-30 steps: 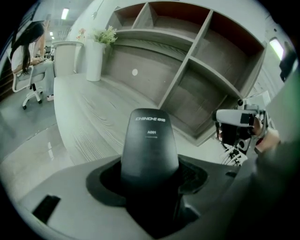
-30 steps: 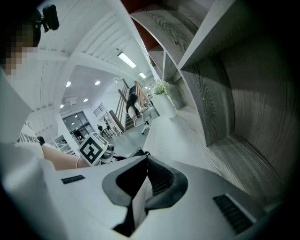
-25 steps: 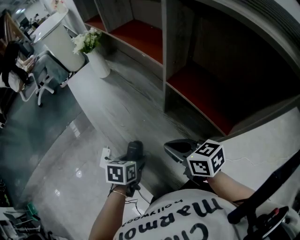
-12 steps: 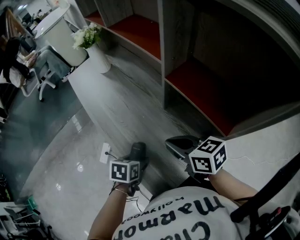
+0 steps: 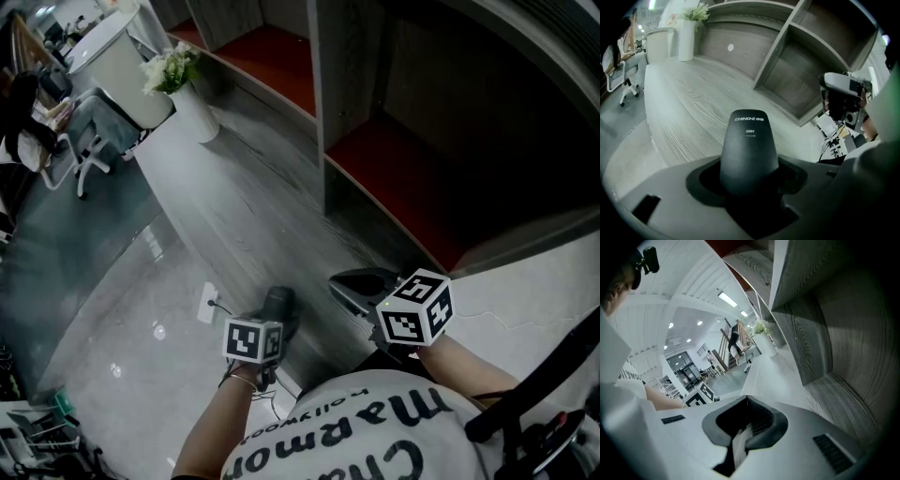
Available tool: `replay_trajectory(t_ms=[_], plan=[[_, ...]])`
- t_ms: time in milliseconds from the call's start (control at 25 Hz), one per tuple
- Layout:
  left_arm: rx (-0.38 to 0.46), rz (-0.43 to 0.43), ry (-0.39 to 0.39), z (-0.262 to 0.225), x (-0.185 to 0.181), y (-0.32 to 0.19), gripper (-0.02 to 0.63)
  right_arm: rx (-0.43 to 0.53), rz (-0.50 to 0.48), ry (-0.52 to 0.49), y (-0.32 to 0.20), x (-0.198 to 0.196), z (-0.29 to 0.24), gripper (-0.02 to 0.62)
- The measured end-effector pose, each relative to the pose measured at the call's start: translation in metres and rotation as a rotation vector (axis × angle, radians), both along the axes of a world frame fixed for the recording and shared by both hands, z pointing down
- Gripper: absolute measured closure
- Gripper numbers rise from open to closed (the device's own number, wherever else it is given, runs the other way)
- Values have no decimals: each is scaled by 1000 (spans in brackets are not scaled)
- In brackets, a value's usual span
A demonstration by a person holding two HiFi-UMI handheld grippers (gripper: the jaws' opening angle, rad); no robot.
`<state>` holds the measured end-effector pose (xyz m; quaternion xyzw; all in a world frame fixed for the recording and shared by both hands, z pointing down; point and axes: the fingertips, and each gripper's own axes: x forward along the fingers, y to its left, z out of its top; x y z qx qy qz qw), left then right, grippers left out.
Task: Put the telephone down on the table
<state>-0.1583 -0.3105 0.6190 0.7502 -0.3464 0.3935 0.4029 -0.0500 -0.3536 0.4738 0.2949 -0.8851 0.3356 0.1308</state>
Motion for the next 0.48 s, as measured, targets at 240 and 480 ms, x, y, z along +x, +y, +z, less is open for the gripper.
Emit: replay_trajectory(t_ms=[240,480], plan=[[-10,-1,-11,3,0,3,333,0,0,-1,3,1,-2,584],[5,-19,-11,4,-1,1,333,-4,-3,1,7,-1,-1,584]])
